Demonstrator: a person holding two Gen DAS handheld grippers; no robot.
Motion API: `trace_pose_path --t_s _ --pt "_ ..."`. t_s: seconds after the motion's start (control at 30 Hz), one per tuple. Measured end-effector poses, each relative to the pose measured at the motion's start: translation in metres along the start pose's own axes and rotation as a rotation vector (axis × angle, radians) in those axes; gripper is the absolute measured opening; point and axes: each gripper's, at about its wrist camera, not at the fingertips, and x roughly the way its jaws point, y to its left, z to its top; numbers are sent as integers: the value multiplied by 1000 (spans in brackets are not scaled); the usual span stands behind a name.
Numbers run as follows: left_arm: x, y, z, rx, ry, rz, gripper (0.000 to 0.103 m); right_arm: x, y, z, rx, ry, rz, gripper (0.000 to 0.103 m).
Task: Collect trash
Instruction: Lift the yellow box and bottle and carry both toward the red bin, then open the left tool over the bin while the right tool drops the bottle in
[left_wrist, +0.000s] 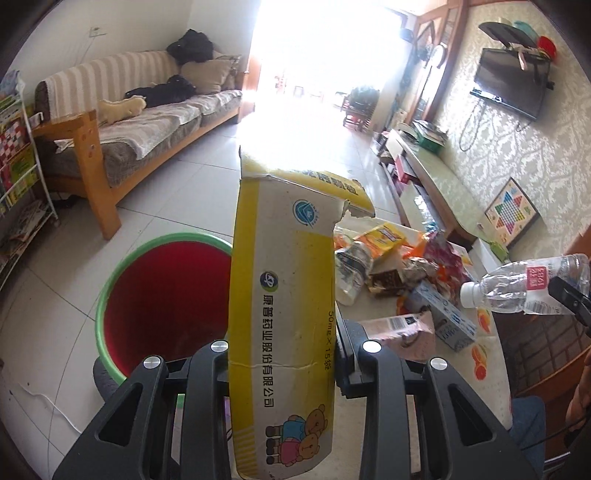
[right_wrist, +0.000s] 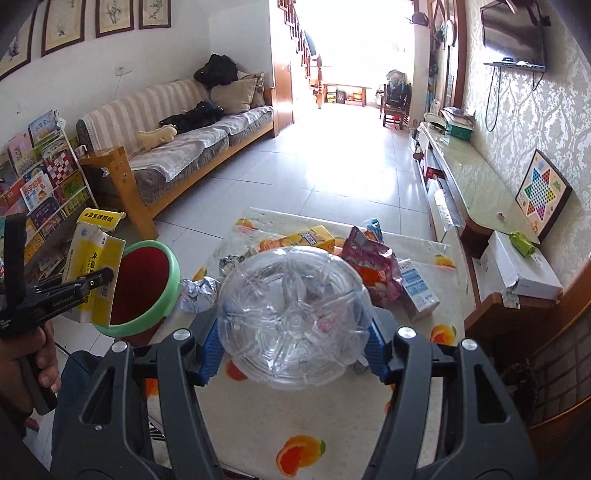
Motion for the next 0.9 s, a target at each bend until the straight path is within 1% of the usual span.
trace_pose_path --t_s 0.17,0.27,0.3,0.33,0.37,0.4,0.47,0.53,0.63,0.73,0.9 --pt "20 39 14 -50 23 75 30 15 28 21 -29 -17 45 60" --pt "35 59 17 -76 53 104 33 25 46 30 -46 -22 79 60" --pt "39 65 18 -87 54 115 36 28 53 33 -54 -23 89 60" --pt "41 70 18 -96 59 128 54 31 60 36 -61 -25 101 60" --pt "44 74 19 -101 61 134 64 33 67 38 -66 -27 112 60" --pt "45 78 19 -104 55 136 70 36 74 41 -74 -29 123 60" --pt "45 85 21 -110 49 147 72 42 86 46 -87 -28 144 60" --pt "42 90 20 -117 41 156 82 49 97 50 -98 -22 168 60" --pt "33 91 16 -108 22 182 90 59 116 54 -113 -12 202 60" --pt "24 96 13 -113 10 196 93 68 133 56 -131 -3 231 60" --pt "4 111 7 -139 -18 234 95 88 166 54 -164 27 287 60"
